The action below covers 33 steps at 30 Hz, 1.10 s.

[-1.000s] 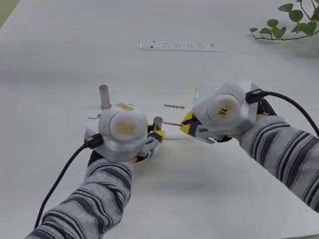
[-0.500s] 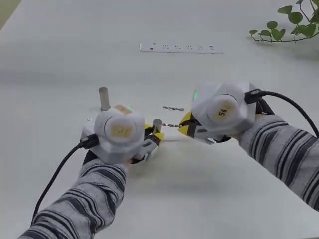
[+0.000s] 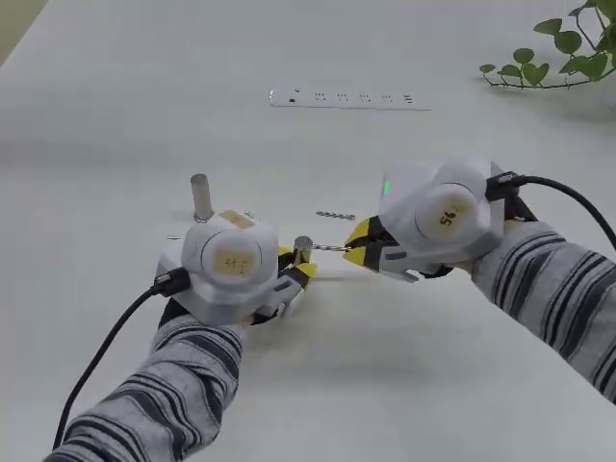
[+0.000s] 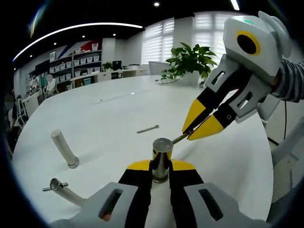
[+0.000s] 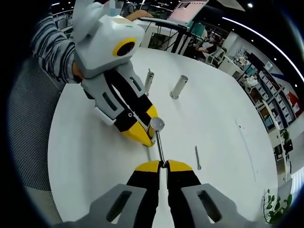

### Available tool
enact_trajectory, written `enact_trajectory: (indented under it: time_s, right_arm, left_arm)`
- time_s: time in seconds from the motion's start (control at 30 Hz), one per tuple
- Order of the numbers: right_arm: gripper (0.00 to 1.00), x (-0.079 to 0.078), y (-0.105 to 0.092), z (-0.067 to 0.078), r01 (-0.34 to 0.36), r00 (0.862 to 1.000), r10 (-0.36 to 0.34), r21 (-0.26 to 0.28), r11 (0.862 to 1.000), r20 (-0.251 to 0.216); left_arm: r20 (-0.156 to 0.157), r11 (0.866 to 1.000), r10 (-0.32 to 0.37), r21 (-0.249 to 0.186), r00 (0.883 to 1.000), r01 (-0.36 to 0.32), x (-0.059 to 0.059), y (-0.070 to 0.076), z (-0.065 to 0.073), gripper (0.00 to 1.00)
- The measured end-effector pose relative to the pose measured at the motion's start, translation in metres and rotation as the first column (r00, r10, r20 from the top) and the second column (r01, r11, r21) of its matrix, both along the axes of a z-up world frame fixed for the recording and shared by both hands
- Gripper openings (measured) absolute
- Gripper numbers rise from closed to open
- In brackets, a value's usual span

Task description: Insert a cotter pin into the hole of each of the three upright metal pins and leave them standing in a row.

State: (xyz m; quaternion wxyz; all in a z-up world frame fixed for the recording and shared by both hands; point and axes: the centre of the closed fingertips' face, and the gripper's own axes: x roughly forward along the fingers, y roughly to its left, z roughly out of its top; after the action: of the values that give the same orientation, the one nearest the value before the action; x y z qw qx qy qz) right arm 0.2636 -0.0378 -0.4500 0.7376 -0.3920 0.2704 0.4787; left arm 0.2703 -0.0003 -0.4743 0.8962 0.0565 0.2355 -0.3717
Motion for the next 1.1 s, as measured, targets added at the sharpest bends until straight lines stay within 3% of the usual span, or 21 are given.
enact_trajectory:
  time_s: [0.1, 0.23, 0.4, 0.57, 1.1]
  right_arm:
    - [0.00, 0.003, 0.001, 0.001, 0.006, 1.000, -0.006, 0.016, 1.000, -0.012]
    - [0.00, 0.002, 0.002, 0.002, -0.039, 0.999, 0.040, -0.026, 0.999, 0.026]
    - [0.00, -0.001, 0.004, 0.003, -0.052, 0.998, 0.053, -0.032, 0.998, 0.030]
    - [0.00, -0.005, 0.012, 0.004, -0.063, 0.998, 0.063, -0.008, 0.998, 0.027]
    - [0.00, -0.003, 0.030, 0.001, -0.087, 0.995, 0.087, -0.014, 0.996, 0.040]
  left_arm:
    - [0.001, 1.000, 0.001, 0.002, 1.000, -0.001, 0.000, 0.000, 0.000, 0.10]
    - [0.000, 1.000, -0.001, 0.003, 1.000, 0.001, 0.000, 0.000, 0.000, 0.10]
    - [0.001, 1.000, 0.002, 0.004, 1.000, -0.002, 0.000, 0.000, 0.000, 0.09]
    - [0.003, 1.000, 0.004, 0.011, 1.000, -0.004, 0.000, 0.000, 0.000, 0.09]
    - [0.009, 0.999, 0.034, 0.017, 0.999, -0.034, 0.000, 0.000, 0.000, 0.09]
